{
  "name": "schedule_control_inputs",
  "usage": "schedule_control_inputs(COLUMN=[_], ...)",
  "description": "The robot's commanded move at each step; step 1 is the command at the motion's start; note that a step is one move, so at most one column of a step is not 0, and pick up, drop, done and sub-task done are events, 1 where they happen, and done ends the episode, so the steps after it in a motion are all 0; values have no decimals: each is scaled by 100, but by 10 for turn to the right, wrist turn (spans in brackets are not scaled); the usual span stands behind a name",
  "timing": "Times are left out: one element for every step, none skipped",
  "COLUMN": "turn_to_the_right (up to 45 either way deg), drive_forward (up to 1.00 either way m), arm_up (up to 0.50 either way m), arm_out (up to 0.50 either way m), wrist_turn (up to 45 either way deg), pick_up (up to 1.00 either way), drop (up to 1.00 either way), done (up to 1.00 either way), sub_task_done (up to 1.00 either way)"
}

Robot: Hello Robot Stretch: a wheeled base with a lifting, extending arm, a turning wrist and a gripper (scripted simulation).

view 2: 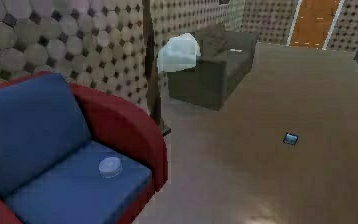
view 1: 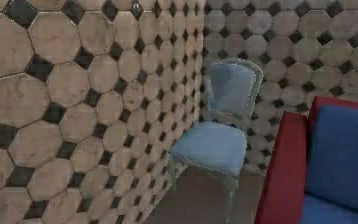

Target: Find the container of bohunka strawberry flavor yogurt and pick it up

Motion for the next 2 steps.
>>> schedule_control_inputs(turn_to_the_right=[450, 450], drive_forward=[0, 0], arm_up=[0, 0], arm_out=[0, 0], wrist_turn=[0, 0], pick_up=[0, 0], drop=[0, 0], done=[0, 0], sub_task_done=[0, 0])
